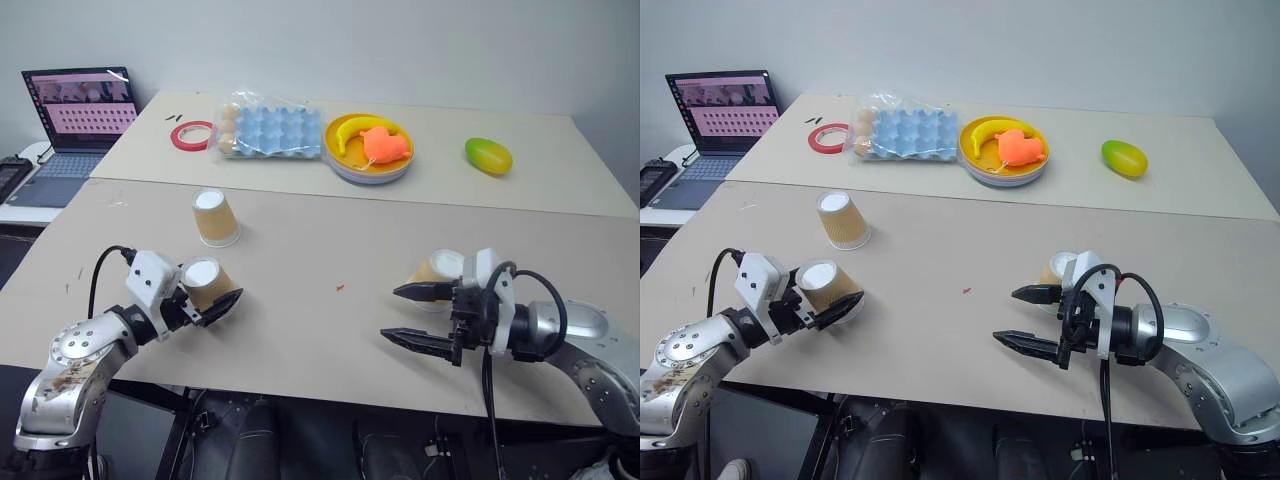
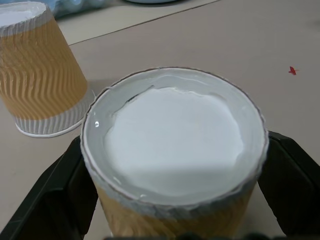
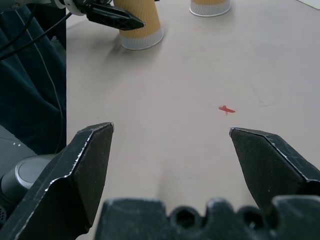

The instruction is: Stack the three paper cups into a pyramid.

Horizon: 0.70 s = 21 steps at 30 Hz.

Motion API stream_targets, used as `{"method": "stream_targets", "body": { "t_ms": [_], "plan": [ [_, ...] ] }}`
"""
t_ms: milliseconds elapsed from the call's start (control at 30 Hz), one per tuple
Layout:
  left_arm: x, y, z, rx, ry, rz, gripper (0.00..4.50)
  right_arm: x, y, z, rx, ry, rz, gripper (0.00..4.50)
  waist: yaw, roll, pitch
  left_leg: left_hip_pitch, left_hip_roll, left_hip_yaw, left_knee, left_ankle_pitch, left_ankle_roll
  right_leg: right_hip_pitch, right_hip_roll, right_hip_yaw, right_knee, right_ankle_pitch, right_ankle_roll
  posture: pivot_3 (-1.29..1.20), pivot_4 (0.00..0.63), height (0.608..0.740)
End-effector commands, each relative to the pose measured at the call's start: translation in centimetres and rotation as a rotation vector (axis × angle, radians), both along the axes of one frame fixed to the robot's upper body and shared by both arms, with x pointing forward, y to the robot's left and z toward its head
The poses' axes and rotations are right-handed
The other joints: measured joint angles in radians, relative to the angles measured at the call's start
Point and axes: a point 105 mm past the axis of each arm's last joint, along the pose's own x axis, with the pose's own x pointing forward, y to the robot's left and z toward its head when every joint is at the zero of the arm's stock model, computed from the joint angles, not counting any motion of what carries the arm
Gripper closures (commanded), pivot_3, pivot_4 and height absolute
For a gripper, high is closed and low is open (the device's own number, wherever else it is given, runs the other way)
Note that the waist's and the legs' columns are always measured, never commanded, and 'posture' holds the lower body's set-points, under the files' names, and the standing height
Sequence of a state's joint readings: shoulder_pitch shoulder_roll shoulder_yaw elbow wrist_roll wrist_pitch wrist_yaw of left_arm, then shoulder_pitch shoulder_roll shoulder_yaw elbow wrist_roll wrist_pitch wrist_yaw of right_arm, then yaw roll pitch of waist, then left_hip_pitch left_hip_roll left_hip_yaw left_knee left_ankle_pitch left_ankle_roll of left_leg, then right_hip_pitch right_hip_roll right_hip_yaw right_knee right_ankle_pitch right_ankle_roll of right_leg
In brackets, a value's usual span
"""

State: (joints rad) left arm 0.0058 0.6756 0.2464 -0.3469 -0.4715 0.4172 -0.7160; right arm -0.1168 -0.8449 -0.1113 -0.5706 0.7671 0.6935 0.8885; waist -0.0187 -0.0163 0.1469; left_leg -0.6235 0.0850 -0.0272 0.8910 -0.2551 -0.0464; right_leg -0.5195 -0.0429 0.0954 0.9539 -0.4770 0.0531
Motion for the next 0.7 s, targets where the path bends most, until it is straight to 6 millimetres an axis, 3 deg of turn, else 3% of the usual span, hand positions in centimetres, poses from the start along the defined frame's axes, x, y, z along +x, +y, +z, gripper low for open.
{"method": "stream_targets", "body": {
  "t_ms": [33,67,233,333,533,700],
  "plan": [
    [0.3,-0.1,0.5,0.002,-0.015,0.000,1.13,-0.1,-0.1,1.4,0.004,-0.078,-0.004,0.00,0.000,0.000,0.000,0.000,0.000,0.000,0.000,0.000,0.000,0.001,0.000,0.000,0.000,0.000,0.000,0.00,0.150,0.645],
    [0.3,-0.1,0.5,0.009,-0.016,-0.002,1.40,-0.1,-0.1,1.3,0.003,-0.078,-0.008,0.00,0.000,0.000,0.000,0.000,0.000,0.000,0.000,0.000,0.000,0.001,0.000,0.000,0.000,0.000,0.000,0.00,0.150,0.645],
    [0.5,-0.5,0.5,0.019,-0.024,-0.015,1.40,0.1,-0.2,1.3,-0.001,-0.082,-0.025,0.00,0.000,0.000,0.000,0.002,0.000,0.000,0.000,0.000,0.000,0.002,0.000,0.000,0.000,0.000,0.000,0.00,0.150,0.645],
    [1.4,-1.7,1.7,0.013,-0.074,-0.058,1.40,0.5,-0.2,1.3,-0.004,-0.089,-0.037,0.00,0.003,0.000,0.000,0.003,0.000,0.000,0.000,0.000,0.000,0.003,0.000,0.000,0.000,0.000,0.000,0.00,0.150,0.645],
    [3.6,-7.6,4.6,-0.024,-0.169,-0.277,1.40,1.5,-0.1,1.3,-0.004,-0.107,-0.064,0.00,0.006,0.000,0.000,0.003,-0.001,-0.002,0.003,0.000,0.000,0.007,0.000,-0.002,0.000,0.000,0.001,0.00,0.150,0.645],
    [4.2,-13.2,4.4,-0.042,-0.173,-0.480,1.40,1.8,-0.1,1.3,-0.006,-0.115,-0.088,0.00,0.003,0.000,0.001,0.004,-0.002,-0.002,0.003,0.000,0.000,0.009,0.000,-0.002,-0.001,0.001,0.002,0.00,0.150,0.645]
  ]
}}
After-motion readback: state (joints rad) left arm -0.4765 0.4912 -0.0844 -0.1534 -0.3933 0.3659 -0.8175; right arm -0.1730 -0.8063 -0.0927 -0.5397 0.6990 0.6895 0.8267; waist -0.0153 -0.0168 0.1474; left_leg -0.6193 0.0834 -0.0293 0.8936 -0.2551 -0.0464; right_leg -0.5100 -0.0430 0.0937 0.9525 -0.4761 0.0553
